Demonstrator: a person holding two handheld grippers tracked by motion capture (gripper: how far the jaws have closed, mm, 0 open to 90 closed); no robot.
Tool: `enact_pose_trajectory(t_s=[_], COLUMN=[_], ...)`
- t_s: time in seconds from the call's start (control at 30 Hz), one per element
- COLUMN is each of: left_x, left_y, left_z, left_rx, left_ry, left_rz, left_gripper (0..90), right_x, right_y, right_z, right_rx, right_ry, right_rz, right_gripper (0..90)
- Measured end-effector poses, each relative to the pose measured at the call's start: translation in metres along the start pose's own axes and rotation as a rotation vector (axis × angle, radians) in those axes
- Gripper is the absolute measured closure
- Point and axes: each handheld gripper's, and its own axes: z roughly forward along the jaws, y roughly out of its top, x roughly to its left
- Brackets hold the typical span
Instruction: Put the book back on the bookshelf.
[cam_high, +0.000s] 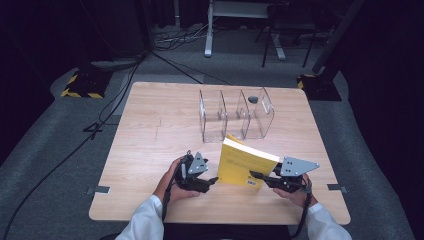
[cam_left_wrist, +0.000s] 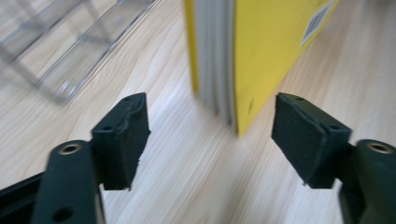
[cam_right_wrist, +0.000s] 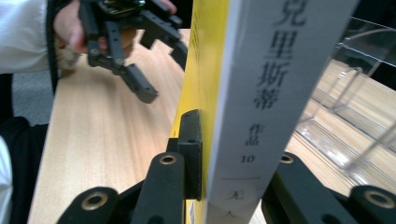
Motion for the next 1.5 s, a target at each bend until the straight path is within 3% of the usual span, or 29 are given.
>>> enact_pose_trajectory(t_s=[0.1, 0.27, 0.4, 0.7, 0.83, 0.97, 1.07, 1.5], left_x=[0.006, 0.013, 0.016, 0.023, 0.026, 0.03, 0.033, 0.032], left_y=[-0.012, -0.028, -0.046, -0.074, -0.085, -0.091, -0.097, -0.097], left_z=[-0.006, -0.016, -0.024, -0.045, -0.051, -0.056, -0.054, -0.054], left_rx=[0.037, 0.088, 0.139, 0.164, 0.165, 0.157, 0.12, 0.121], left_ry=[0.04, 0.073, 0.119, 0.18, 0.182, 0.178, 0.156, 0.161], left_rz=[-0.039, -0.109, -0.119, -0.168, -0.207, -0.219, -0.276, -0.276], left_gripper=[22.4, 17.2, 16.7, 16.7, 16.5, 16.1, 14.0, 14.0], right_x=[-0.003, -0.006, -0.009, -0.014, -0.017, -0.019, -0.021, -0.03], right_y=[-0.002, -0.003, -0.004, -0.004, -0.005, -0.006, -0.006, -0.006], right_z=[-0.001, -0.004, -0.006, -0.012, -0.015, -0.017, -0.02, -0.034], right_rx=[-0.005, -0.007, -0.005, 0.005, 0.011, 0.014, 0.015, -0.007], right_ry=[-0.018, -0.05, -0.076, -0.147, -0.177, -0.201, -0.222, -0.296], right_rz=[0.013, 0.028, 0.037, 0.051, 0.06, 0.063, 0.067, 0.087], right_gripper=[75.8, 75.9, 76.0, 76.0, 76.0, 76.1, 76.1, 76.2])
